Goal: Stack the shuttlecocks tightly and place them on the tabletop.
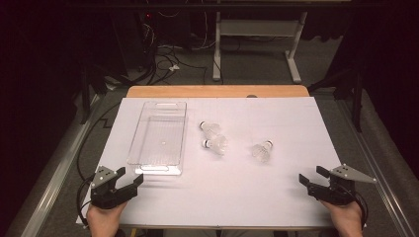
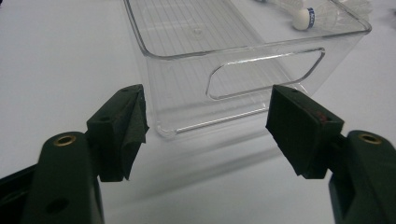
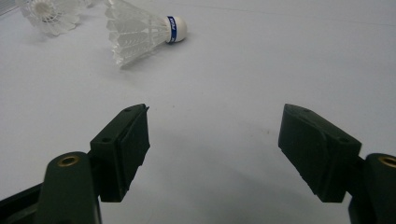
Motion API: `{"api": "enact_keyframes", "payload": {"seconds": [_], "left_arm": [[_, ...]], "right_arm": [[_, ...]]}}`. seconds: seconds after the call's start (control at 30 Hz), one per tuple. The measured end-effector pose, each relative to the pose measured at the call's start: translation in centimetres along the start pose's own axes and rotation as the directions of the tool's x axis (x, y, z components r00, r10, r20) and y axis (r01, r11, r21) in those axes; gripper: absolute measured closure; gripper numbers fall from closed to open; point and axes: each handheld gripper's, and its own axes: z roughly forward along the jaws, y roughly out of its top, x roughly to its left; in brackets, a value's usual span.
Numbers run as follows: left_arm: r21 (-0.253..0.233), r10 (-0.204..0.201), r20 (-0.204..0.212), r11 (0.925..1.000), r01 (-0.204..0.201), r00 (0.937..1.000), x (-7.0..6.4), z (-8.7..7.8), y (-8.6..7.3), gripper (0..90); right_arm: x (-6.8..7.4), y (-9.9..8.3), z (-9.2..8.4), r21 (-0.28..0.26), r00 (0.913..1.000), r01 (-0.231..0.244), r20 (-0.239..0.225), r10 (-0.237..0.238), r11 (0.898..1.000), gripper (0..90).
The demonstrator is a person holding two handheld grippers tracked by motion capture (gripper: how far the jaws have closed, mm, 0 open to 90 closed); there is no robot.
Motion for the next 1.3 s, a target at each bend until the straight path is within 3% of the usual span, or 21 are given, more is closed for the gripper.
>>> {"api": "enact_keyframes", "payload": {"seconds": [0.5,0.8,0.97,1.3], "left_arm": [[0.012,0.027,0.002,0.9996,-0.027,0.9996,-0.5,0.1,0.0,29.2],[0.011,0.022,0.000,0.9997,-0.022,0.9998,-0.4,0.1,0.0,29.0],[0.017,0.019,-0.007,0.9997,-0.019,0.9998,-0.4,0.2,0.0,28.9],[0.015,0.019,0.007,0.9997,-0.019,0.9998,-0.4,0.2,0.0,28.8]], "right_arm": [[0.8,1.2,0.5,0.008,0.9987,0.050,0.007,-0.050,0.999,26.5],[1.8,2.4,1.2,-0.011,0.9986,0.046,-0.025,-0.046,0.999,27.2],[3.0,3.1,1.7,-0.038,0.9961,0.072,-0.048,-0.074,0.997,27.7],[4.4,3.8,2.7,-0.042,0.9933,0.091,-0.068,-0.094,0.995,27.5]]}}
